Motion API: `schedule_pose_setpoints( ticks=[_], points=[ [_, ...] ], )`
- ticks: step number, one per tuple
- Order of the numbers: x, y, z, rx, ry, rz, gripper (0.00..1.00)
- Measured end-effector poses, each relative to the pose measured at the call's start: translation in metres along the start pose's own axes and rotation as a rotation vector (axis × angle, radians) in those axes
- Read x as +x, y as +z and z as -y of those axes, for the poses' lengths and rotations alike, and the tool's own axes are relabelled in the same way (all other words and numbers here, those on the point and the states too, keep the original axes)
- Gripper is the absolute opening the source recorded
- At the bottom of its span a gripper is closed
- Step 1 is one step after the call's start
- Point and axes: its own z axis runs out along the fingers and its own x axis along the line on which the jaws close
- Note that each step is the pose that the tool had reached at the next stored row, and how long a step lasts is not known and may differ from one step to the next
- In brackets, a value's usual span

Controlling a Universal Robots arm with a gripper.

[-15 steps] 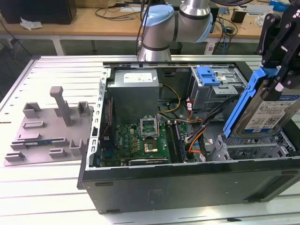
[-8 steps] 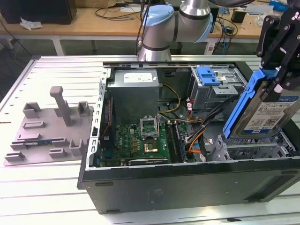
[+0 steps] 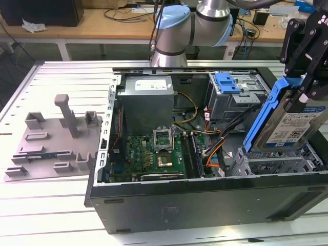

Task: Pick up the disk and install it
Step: 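Insert the disk into the insertion slot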

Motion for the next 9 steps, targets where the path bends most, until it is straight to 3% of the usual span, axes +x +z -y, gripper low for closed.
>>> schedule_pose_setpoints(
  ticks=[9],
  points=[
    [0.0017, 0.0019, 0.0002, 0.0000, 0.000, 0.0001, 0.37]
  ],
)
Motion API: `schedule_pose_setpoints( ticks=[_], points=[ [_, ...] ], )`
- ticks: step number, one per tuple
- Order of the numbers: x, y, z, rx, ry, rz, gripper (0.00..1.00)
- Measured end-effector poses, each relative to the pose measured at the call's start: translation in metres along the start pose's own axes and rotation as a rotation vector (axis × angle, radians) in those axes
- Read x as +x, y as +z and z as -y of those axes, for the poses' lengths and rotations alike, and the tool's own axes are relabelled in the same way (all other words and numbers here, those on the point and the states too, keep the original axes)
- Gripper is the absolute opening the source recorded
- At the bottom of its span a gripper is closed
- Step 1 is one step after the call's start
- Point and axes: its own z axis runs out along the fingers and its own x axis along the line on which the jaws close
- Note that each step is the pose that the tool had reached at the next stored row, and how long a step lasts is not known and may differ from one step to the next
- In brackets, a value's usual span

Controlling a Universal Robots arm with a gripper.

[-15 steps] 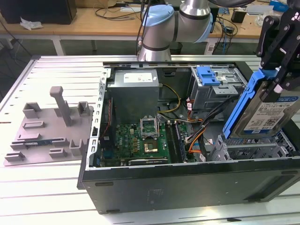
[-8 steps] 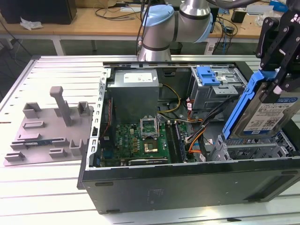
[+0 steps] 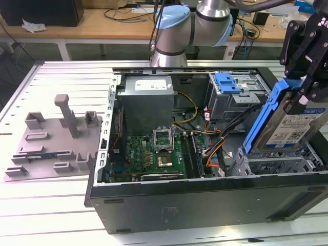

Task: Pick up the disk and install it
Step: 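Insert the disk into the insertion slot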

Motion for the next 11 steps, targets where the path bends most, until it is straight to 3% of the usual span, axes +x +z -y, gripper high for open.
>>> schedule_pose_setpoints(
  ticks=[11],
  points=[
    [0.0011, 0.0044, 0.0002, 0.0000, 0.000, -0.0001, 0.37]
  ],
)
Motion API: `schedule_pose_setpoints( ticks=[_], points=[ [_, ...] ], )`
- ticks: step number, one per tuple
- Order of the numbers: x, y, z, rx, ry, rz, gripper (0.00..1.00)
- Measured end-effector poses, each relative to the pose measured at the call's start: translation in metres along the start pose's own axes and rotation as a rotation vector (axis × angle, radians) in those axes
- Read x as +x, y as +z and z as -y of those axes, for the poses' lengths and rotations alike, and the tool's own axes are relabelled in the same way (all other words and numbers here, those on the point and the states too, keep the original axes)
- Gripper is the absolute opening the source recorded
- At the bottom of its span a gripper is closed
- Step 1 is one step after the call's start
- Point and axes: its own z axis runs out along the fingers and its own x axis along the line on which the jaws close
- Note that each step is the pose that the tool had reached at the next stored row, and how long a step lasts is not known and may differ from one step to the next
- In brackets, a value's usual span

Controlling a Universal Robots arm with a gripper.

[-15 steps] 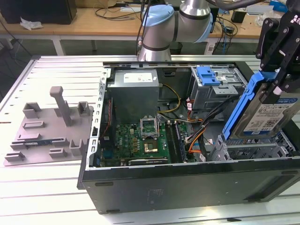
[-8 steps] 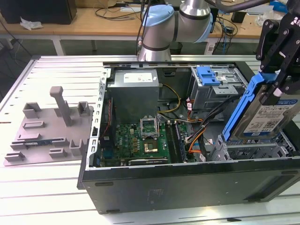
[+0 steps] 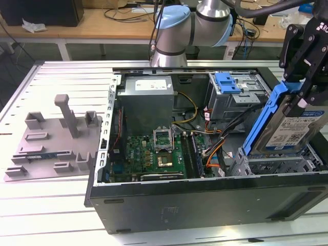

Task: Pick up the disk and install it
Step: 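Insert the disk into the insertion slot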

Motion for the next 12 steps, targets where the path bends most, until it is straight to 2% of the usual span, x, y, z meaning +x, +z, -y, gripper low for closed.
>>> schedule_pose_setpoints(
  ticks=[12],
  points=[
    [0.0001, 0.0068, 0.0003, 0.0000, 0.000, 0.0000, 0.37]
  ],
)
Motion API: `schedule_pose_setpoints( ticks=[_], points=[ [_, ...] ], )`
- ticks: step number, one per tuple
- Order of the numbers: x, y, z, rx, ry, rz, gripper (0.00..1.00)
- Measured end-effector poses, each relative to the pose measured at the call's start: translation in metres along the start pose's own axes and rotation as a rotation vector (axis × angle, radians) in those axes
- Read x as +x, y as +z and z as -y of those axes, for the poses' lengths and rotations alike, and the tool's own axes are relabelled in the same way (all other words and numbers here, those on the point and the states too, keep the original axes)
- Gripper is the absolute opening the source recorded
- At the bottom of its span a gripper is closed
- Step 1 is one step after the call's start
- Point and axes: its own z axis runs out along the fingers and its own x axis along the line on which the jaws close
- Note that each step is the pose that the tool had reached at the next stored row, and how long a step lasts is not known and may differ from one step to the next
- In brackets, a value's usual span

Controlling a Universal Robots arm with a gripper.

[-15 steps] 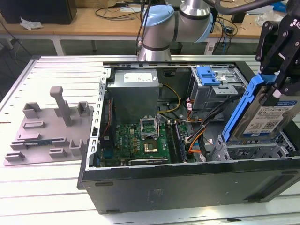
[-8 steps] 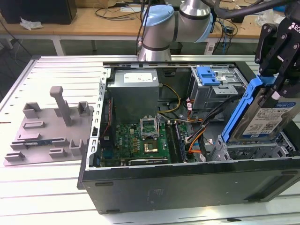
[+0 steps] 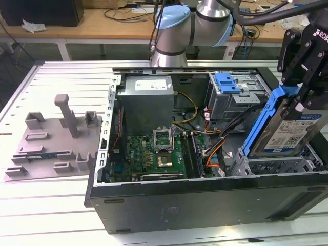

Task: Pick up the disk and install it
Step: 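Insert the disk into the insertion slot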

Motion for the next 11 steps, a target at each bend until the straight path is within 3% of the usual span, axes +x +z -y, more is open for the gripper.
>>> schedule_pose_setpoints(
  ticks=[11],
  points=[
    [0.0001, 0.0059, 0.0002, 0.0000, 0.000, 0.0000, 0.37]
  ],
)
